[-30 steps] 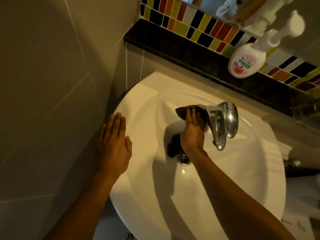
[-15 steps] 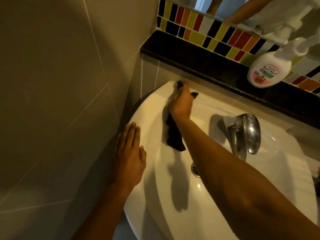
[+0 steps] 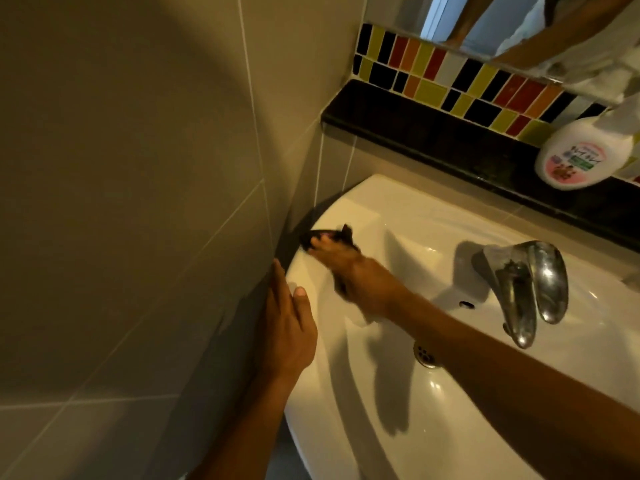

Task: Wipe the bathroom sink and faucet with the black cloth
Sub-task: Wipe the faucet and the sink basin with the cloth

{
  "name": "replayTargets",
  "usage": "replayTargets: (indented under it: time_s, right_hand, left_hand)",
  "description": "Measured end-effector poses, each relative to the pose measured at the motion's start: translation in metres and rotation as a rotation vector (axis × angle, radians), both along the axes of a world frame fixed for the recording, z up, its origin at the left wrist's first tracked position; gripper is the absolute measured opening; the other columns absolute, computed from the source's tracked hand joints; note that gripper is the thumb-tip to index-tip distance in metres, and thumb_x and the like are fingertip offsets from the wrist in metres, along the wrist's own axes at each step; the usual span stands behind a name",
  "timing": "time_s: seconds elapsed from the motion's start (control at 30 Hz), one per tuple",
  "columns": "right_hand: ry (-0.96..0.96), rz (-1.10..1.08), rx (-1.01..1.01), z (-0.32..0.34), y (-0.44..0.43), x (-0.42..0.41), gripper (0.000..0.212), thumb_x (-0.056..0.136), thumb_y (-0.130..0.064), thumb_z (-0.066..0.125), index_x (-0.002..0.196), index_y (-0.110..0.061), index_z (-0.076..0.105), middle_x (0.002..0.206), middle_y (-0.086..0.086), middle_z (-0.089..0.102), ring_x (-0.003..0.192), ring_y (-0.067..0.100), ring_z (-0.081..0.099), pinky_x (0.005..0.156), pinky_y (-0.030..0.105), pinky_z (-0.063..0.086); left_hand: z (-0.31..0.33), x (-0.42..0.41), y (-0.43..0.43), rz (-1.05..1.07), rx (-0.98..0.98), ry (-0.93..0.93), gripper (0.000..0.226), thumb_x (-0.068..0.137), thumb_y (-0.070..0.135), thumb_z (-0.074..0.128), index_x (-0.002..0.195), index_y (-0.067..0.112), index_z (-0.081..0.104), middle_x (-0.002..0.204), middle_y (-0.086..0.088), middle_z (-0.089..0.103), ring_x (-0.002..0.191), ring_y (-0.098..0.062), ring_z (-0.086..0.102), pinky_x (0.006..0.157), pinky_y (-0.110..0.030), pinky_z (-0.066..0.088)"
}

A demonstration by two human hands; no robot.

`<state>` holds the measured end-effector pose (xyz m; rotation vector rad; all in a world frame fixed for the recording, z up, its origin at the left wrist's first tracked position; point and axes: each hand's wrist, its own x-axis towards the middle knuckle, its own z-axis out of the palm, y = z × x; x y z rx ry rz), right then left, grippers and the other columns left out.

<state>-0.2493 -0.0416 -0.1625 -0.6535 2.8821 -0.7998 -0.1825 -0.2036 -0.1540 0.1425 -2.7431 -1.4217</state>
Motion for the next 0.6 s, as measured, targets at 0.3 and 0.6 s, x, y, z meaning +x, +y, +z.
replayTargets:
  time_s: [0.3, 0.6]
  right_hand:
    - [0.038, -0.215, -0.225, -0.008, -0.061, 0.028, 0.057, 0.088, 0.011, 0.045, 0.139, -0.014, 0.046, 0.152, 0.005, 0.036, 0.145, 0.018, 0.018, 0.118, 0.028, -0.001]
    - [-0.176, -0.19, -0.326, 0.004, -0.066, 0.082, 0.059, 0.088, 0.016, 0.042, 0.137, -0.016, 0.049, 0.152, 0.001, 0.035, 0.142, 0.01, 0.015, 0.108, 0.007, 0.008]
  left_hand:
    - [0.001, -0.001, -0.002, 0.034, 0.132, -0.025, 0.069, 0.09, 0.059, 0.017, 0.15, 0.027, 0.007, 0.156, -0.01, 0.024, 0.136, -0.027, 0.036, 0.098, -0.03, 0.037]
    - [0.002, 0.014, -0.007, 0.377, 0.649, -0.202, 0.055, 0.099, 0.047, 0.017, 0.147, 0.022, 0.027, 0.151, -0.005, 0.035, 0.137, -0.021, 0.036, 0.105, -0.03, 0.028]
